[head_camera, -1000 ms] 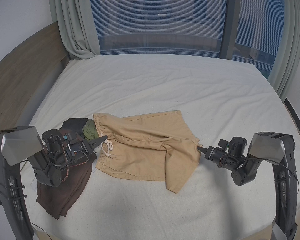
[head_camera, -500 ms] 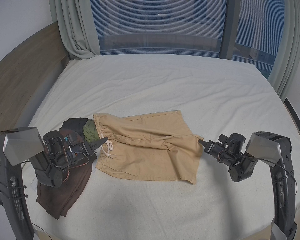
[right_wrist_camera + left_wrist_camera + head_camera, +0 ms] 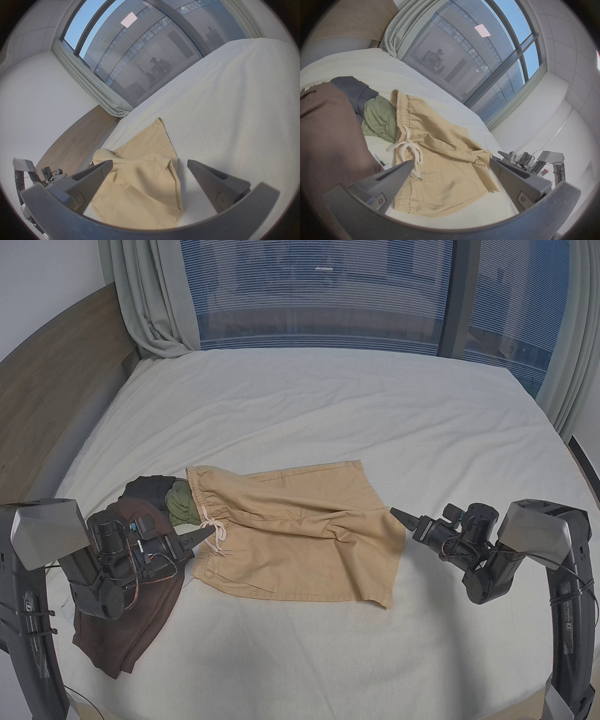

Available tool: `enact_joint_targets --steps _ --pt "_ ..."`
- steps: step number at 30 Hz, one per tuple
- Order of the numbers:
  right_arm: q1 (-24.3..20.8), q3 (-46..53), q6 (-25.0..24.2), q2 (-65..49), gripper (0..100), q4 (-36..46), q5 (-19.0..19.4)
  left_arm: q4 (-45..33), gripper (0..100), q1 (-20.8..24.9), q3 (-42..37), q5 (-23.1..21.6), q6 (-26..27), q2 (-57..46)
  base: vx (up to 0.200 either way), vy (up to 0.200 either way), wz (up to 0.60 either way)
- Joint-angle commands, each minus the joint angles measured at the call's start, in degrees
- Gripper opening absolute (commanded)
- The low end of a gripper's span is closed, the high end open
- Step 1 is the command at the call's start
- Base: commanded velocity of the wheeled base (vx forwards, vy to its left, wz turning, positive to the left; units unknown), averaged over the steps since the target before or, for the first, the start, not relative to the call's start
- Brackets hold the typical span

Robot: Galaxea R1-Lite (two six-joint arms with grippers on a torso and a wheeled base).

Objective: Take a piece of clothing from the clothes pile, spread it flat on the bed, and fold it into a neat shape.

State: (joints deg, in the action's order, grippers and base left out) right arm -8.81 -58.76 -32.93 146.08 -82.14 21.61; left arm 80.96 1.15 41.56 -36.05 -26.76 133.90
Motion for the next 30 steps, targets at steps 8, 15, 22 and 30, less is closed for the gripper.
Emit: enact_joint_targets --steps 8,15,22,30 --pt "-2.1 6.6 0.2 -9.3 100 -0.6 -0.1 -0.6 100 -1.4 -0.7 -0.2 -0.2 4.0 0.0 0.0 0.0" --pt "-2.3 7.3 0.2 -10.3 100 -0.7 -0.1 -2.9 100 -1.3 -2.5 -0.1 -0.2 5.4 0.0 0.0 0.0" --pt "-2.5 7.5 0.2 -10.5 100 -1.4 -0.1 -3.0 100 -1.9 -1.9 0.5 -0.2 6.8 0.0 0.0 0.0" --pt "-2.9 7.8 0.2 -10.5 100 -1.7 -0.1 -3.9 100 -2.0 -2.4 0.6 -0.1 7.3 0.0 0.0 0.0"
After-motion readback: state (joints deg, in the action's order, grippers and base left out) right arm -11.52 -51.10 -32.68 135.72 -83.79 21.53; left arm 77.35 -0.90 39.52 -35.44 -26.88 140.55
